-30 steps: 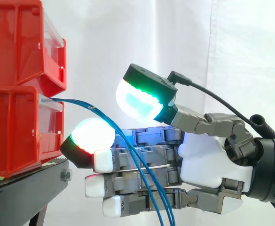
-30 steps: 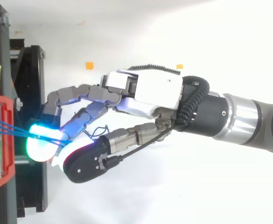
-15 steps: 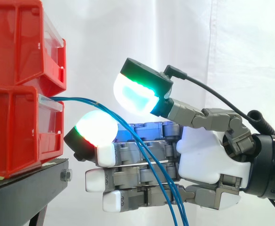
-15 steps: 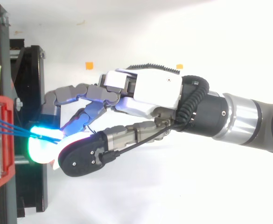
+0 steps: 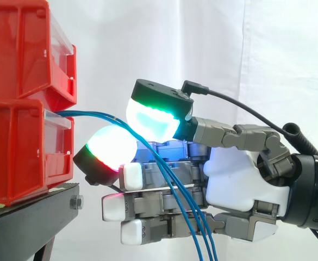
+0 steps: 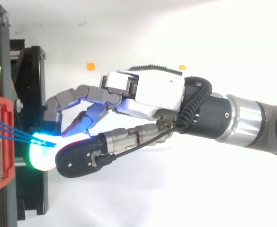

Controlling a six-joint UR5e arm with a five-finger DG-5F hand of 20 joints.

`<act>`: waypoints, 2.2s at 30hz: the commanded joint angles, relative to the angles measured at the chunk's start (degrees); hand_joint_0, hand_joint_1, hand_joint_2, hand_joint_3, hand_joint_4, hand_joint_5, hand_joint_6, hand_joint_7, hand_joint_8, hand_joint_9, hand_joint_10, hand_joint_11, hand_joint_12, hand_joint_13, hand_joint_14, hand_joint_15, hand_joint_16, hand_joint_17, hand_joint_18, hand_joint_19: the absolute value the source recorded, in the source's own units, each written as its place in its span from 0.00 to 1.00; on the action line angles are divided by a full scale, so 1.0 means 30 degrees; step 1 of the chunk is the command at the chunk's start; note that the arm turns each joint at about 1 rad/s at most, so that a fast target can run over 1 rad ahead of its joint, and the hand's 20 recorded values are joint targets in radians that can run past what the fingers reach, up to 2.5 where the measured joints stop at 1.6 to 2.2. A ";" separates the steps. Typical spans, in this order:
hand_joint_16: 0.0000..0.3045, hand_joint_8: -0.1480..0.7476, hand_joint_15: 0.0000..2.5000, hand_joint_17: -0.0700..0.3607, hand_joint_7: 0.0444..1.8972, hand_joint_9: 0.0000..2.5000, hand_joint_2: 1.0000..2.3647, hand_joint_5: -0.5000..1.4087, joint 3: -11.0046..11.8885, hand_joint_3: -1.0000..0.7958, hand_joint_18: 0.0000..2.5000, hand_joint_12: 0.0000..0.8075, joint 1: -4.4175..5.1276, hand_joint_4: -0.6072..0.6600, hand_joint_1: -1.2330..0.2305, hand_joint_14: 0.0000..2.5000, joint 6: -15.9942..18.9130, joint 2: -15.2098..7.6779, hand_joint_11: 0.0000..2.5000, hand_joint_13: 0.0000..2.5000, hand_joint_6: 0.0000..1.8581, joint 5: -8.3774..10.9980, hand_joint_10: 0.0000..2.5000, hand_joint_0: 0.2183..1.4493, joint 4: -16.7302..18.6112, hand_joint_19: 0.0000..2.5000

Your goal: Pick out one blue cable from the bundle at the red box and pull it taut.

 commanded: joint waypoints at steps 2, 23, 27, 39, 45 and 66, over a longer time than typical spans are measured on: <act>0.17 0.51 0.18 0.43 0.47 0.41 0.01 0.20 0.0009 0.47 0.31 0.48 -0.0014 0.61 0.42 0.01 -0.0008 0.0000 0.27 0.36 0.39 0.0003 0.01 0.32 -0.0016 0.18; 0.15 0.49 0.19 0.40 0.42 0.41 0.01 0.19 0.0009 0.33 0.30 0.44 0.0015 0.59 0.48 0.01 -0.0300 0.0000 0.28 0.35 0.44 0.0003 0.01 0.30 -0.0016 0.19; 0.15 0.49 0.19 0.40 0.41 0.41 0.01 0.19 0.0009 0.40 0.30 0.43 0.0015 0.57 0.46 0.01 -0.0300 0.0000 0.28 0.35 0.46 0.0003 0.01 0.31 -0.0016 0.20; 0.16 0.51 0.18 0.42 0.38 0.42 0.01 0.19 0.0039 0.48 0.33 0.46 0.0015 0.52 0.38 0.01 -0.0300 0.0000 0.29 0.37 0.50 -0.0026 0.01 0.31 -0.0016 0.19; 0.16 0.49 0.19 0.41 0.38 0.42 0.01 0.19 0.0039 0.47 0.33 0.46 -0.0014 0.49 0.35 0.01 -0.0300 0.0000 0.29 0.37 0.50 -0.0026 0.01 0.32 -0.0045 0.20; 0.15 0.49 0.19 0.40 0.38 0.41 0.01 0.18 0.0302 0.45 0.32 0.45 -0.0190 0.48 0.35 0.01 -0.0242 0.0234 0.29 0.37 0.51 -0.1257 0.01 0.33 -0.1686 0.20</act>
